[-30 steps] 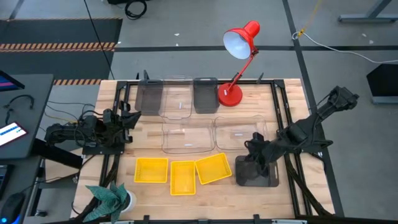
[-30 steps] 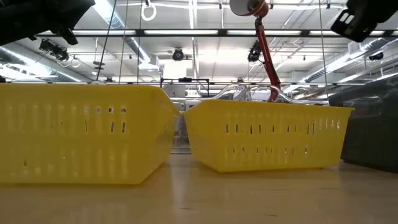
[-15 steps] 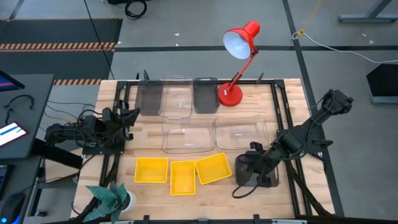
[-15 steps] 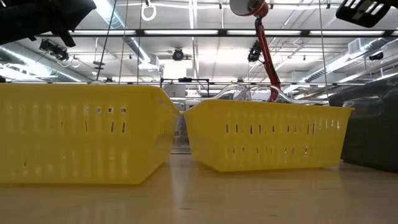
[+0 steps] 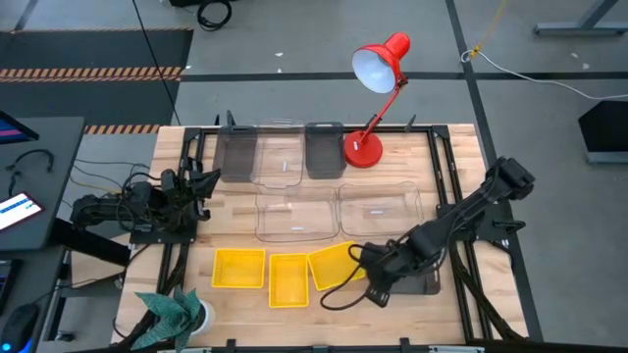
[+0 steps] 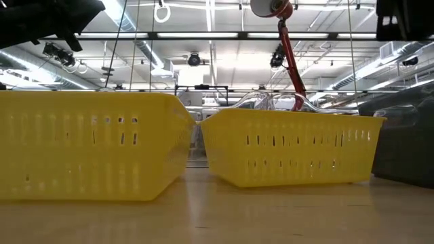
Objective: Stack baskets by color
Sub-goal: Stack the bottom black bin on the top right black bin
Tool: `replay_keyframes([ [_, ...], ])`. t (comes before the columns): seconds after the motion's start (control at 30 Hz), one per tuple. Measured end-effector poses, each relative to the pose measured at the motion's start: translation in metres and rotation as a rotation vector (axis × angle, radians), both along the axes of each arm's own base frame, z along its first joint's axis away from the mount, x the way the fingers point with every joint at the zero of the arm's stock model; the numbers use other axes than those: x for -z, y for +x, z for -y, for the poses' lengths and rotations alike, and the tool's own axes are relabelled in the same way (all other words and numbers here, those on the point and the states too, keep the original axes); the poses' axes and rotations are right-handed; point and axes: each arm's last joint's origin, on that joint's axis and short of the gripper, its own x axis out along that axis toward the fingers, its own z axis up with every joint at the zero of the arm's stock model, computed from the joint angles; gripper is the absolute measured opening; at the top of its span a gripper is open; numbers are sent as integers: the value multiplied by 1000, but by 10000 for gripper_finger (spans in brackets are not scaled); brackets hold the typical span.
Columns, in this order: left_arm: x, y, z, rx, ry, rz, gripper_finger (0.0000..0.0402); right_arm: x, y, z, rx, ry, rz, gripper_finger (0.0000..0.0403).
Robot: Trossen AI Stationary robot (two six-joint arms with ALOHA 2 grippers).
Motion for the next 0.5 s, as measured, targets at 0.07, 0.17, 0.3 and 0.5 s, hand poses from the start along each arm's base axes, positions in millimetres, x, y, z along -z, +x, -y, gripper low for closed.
replay_keyframes([
  [0.07, 0, 0, 0, 0, 0, 0, 12, 7, 2, 2, 43, 17, -65, 93],
  [0.17, 0, 0, 0, 0, 0, 0, 18, 13, 5, 7, 142, 45, -138, 132],
  [0.3, 1, 0, 0, 4, -6, -6, 22, 12, 10, 12, 246, 76, -141, 165],
  [0.5, 1, 1, 0, 17, -26, -4, 14, 13, 10, 20, 357, 14, -139, 173],
])
